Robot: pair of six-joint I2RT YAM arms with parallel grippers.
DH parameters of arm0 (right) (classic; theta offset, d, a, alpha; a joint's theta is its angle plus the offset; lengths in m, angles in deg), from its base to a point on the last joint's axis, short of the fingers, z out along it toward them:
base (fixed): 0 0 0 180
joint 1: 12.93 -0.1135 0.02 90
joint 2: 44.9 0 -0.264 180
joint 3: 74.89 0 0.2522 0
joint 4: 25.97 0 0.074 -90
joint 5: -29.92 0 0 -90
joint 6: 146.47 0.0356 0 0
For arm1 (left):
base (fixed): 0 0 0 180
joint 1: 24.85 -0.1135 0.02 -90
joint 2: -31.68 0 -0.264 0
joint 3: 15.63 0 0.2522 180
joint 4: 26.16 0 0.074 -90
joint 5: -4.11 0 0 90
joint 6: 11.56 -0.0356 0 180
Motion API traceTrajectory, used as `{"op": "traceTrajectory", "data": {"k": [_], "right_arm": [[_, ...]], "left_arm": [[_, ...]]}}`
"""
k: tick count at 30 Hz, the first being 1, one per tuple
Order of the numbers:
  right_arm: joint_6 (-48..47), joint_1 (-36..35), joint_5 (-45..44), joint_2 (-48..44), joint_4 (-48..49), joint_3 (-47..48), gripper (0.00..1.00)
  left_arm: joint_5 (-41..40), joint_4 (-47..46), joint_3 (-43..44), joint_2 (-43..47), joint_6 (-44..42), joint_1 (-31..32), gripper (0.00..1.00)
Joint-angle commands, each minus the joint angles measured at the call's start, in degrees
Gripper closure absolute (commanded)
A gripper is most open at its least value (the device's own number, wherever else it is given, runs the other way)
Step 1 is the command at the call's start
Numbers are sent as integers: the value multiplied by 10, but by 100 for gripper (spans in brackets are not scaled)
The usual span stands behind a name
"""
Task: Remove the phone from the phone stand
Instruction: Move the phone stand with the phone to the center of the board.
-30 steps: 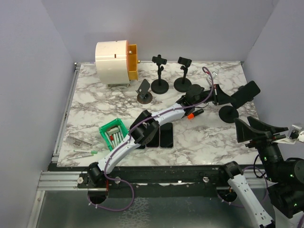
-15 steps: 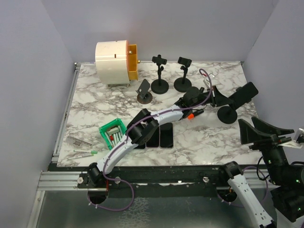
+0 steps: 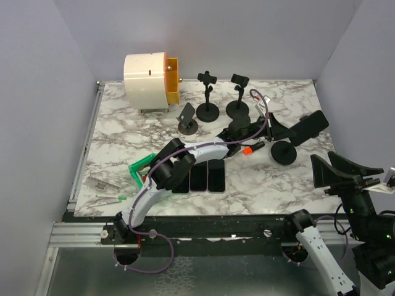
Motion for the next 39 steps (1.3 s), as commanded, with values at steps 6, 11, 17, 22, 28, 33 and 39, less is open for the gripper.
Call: {"op": "traceTrajectory", "data": {"k": [6,11,17,22,28,33,39], "right_arm": [[7,-3,25,7,27,-2,33],[30,-3,38,15,49,-16,33],[52,-3,69,34,86,-28,33],[66,-3,93,55,115,-32,33],[80,-3,108,75,138,-40,34],[83,-3,108,83,140,-41,34],[85,-3,103,81,140,-46,34]], "left_arm": [[-30,-150,-134,168,-4,2,100],[-61,-168,-251,253,-17,2,100],[-114,-186,-387,338,-27,2,100],[-143,-215,-472,371,-23,3,100],[-168,-267,-530,375,-6,9,100],[-191,-300,-562,378,2,15,100],[-226,-323,-597,399,3,24,100]]}}
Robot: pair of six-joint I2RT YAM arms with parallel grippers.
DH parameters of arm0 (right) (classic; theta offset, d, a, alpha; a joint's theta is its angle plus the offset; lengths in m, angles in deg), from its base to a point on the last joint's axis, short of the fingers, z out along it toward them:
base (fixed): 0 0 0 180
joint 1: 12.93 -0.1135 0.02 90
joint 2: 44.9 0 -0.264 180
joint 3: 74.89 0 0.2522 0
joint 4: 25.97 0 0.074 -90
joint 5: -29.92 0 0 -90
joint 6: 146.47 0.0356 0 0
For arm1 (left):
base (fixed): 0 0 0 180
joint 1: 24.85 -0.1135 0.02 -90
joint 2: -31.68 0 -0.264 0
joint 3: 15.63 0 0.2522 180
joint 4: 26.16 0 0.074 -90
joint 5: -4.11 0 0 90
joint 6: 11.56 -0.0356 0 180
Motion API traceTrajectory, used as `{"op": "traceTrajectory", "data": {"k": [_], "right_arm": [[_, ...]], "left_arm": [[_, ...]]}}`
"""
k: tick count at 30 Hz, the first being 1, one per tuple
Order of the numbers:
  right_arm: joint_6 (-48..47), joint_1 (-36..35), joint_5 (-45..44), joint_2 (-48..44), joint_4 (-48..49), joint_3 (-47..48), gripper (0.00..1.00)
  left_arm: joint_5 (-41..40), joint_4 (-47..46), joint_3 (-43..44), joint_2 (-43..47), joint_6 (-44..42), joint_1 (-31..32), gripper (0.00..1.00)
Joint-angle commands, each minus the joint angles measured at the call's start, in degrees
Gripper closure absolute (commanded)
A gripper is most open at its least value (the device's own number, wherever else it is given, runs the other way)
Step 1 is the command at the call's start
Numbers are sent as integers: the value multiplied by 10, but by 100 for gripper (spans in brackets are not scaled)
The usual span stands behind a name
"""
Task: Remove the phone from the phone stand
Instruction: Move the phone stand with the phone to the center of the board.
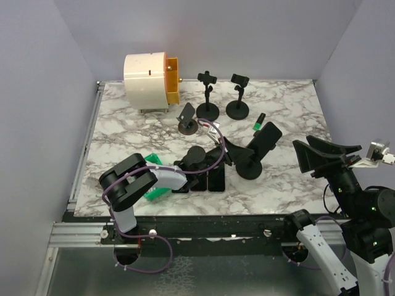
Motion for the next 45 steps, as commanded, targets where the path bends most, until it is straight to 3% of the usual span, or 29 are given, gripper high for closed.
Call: {"op": "traceTrajectory", "data": {"k": [1,12,23,45], "right_arm": [[6,-3,11,2,15,-9,34],[10,-3,8,-1,20,-26,34],[14,-3,7,-4,12,-29,34],[7,-3,-2,-9,-13,-22,34]], "left_arm": [[-51,-116,-17,55,5,12,100],[-119,-125,-70,67,-15,64,100],[-143,-135,-103,59,-11,75,100],[-151,-57,-129,120,-54,75,42]]}}
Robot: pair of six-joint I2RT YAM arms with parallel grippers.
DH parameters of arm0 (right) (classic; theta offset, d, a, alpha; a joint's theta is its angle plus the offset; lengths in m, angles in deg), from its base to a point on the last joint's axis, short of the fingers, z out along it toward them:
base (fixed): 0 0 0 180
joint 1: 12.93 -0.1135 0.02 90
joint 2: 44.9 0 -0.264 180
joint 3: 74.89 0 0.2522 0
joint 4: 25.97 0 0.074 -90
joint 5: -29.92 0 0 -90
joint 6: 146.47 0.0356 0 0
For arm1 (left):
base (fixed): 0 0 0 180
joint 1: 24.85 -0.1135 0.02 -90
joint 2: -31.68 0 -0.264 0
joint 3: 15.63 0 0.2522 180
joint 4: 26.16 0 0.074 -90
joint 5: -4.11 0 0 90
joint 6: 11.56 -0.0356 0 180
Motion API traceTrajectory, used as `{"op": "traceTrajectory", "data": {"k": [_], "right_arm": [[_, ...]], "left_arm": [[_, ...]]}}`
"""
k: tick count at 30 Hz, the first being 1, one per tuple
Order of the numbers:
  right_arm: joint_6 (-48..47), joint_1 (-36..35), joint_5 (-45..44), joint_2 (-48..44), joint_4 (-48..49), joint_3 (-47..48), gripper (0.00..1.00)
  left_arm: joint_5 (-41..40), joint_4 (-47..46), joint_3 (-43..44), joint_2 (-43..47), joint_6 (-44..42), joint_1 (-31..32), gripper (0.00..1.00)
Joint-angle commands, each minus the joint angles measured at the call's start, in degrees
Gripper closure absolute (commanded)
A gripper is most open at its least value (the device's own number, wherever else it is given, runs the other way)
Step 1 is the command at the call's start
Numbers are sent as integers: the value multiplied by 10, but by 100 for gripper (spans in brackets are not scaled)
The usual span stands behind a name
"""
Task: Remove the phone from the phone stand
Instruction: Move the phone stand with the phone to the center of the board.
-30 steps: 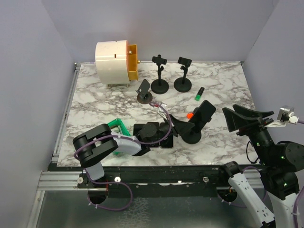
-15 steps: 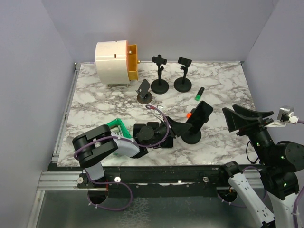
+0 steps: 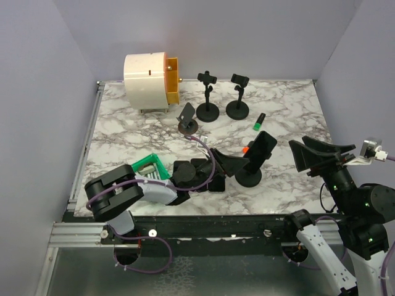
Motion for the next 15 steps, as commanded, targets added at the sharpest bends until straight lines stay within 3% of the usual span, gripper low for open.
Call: {"op": "traceTrajectory", "data": {"k": [1,5,9,15], "right_arm": [[-3,-3,-1,-8,-21,3,34],[-9,-3,-5,-11,-40,9,34],[-13,-3,-12,-18,-56,9,34],[-19,-3,-8,-21,-82,2,34]], "left_arm": [[-19,27,-15,53,-38,1,39],[-41,106,-19,109,-87,-1,28],[-30,210,-3,156,-142,-14,25],[109,284,27,173,-155,-86,26]]}}
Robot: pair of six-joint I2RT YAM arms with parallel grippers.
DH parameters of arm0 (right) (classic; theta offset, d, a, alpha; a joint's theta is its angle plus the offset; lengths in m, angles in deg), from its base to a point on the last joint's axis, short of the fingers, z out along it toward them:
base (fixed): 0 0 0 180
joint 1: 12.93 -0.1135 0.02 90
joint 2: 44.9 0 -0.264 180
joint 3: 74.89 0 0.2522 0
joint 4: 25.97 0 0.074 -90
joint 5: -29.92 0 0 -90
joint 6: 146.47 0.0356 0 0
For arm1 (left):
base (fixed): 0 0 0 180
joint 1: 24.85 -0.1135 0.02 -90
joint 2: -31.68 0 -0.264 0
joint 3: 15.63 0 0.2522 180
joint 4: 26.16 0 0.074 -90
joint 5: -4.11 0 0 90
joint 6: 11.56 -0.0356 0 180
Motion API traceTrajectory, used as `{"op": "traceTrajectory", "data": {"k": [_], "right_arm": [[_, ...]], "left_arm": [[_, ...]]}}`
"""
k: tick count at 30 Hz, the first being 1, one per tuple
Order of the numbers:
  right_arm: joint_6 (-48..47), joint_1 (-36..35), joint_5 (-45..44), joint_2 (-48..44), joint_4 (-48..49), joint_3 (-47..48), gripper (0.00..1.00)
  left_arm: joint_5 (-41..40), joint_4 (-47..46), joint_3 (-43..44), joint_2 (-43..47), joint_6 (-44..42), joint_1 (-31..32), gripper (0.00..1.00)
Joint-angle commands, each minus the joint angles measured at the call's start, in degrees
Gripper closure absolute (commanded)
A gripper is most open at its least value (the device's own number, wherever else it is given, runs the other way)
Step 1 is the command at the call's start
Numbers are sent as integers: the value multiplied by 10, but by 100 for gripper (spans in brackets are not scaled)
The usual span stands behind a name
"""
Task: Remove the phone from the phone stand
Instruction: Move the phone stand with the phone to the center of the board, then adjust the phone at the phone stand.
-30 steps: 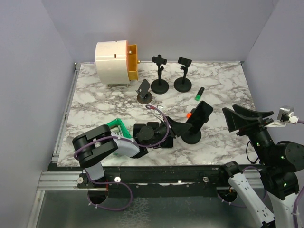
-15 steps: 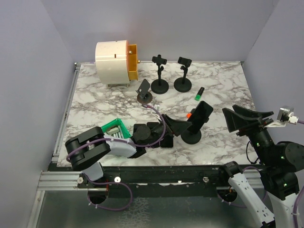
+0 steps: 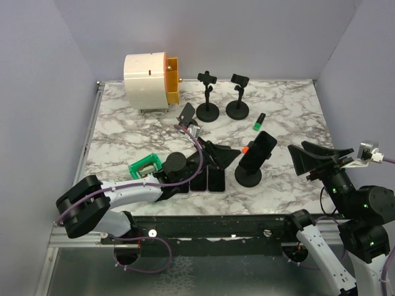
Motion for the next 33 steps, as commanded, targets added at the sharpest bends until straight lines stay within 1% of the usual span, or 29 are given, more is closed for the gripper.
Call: {"op": "traceTrajectory", "data": {"k": [1,5,8,12,16,20,24,26,30,33], "right_arm": [[-15,-3,-3,-8,-42,-1,34],[-22,-3,5,-9,-53,-7,34],[-24,-3,8,-12,-58,-12,34],[-16,-3,13,-22,-61,-32,34],[-7,-3,18,-34,-64,-53,34],[-6,-3,16,-41,-72,-59,34],[-6,-3,14,-45,-78,-63,34],[-6,-3,14,-47,-79,-66,34],[-5,-4,9,-51,-81,-69,34],[-4,-3,8,-53,-81,-72,34]], "left_arm": [[133,83,27,7,-28,-62,26],[221,85,45,-4,-39,-89,28],[273,85,68,-18,-52,-92,28],[333,86,103,-56,-57,-93,33],[352,89,124,-86,-60,-99,41],[375,94,140,-113,-60,-110,44],[401,96,158,-140,-56,-118,51],[413,96,167,-152,-51,-118,55],[418,96,177,-167,-50,-119,69],[412,96,178,-173,-48,-118,75]]}}
